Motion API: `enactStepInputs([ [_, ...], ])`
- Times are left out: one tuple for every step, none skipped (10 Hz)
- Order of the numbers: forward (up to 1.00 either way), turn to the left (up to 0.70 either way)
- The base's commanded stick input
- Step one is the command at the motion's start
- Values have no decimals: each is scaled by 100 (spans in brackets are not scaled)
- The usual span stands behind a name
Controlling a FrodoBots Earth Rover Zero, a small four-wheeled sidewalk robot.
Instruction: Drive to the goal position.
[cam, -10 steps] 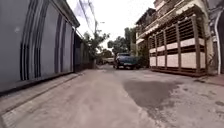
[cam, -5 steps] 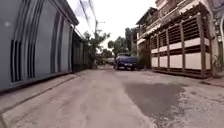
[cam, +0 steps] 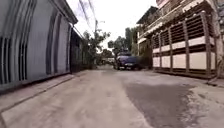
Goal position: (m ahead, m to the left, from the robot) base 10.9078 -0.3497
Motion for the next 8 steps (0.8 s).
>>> enactStepInputs([
  [50,50],
  [50,17],
  [50,0],
  [50,0],
  [50,0],
  [50,0],
  [50,0],
  [50,0],
])
